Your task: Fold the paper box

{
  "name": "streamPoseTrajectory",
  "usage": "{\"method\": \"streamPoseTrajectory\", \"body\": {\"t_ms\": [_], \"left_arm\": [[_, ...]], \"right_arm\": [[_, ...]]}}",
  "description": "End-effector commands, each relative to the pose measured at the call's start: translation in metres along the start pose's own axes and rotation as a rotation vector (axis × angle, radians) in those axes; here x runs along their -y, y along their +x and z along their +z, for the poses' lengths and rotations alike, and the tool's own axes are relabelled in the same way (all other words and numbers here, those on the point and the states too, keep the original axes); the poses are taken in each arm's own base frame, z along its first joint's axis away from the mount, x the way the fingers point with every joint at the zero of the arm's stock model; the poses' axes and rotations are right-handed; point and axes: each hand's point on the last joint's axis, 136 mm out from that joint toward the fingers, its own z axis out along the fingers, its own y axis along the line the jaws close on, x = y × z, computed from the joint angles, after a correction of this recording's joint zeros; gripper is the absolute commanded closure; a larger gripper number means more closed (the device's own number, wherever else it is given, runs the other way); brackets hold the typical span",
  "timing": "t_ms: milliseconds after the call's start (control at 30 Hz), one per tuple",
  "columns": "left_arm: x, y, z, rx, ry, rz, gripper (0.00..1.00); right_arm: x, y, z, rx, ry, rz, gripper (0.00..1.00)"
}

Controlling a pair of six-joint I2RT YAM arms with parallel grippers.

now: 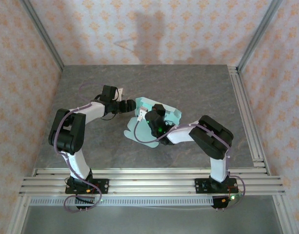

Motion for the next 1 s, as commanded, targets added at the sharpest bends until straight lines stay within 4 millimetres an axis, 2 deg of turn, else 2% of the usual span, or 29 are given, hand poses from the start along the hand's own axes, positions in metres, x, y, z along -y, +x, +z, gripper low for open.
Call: {"method": "streamPoseTrajectory", "body": {"t_ms": [0, 200, 467, 767, 967], "left_arm": [[0.005, 0.001, -0.009, 0.012, 0.007, 0.040, 0.19], [0.005, 0.007, -0.007, 0.006, 0.019, 0.041, 0.20], [0.015, 0.010, 0.000, -0.019, 0.055, 0.066, 0.22], [0.024, 0.016, -0.002, -0.043, 0.059, 0.119, 0.23], [0.023, 0.013, 0.002, -0.054, 0.052, 0.136, 0.31]], "right_arm": [[-0.006, 0.004, -0.001, -0.019, 0.035, -0.033, 1.00], [-0.014, 0.002, -0.004, -0.006, 0.009, -0.043, 1.00], [-0.026, 0.001, -0.012, 0.019, -0.075, -0.031, 1.00], [-0.032, -0.001, -0.012, 0.018, -0.124, -0.021, 1.00], [-0.035, -0.002, -0.013, 0.029, -0.144, -0.022, 1.00]]}}
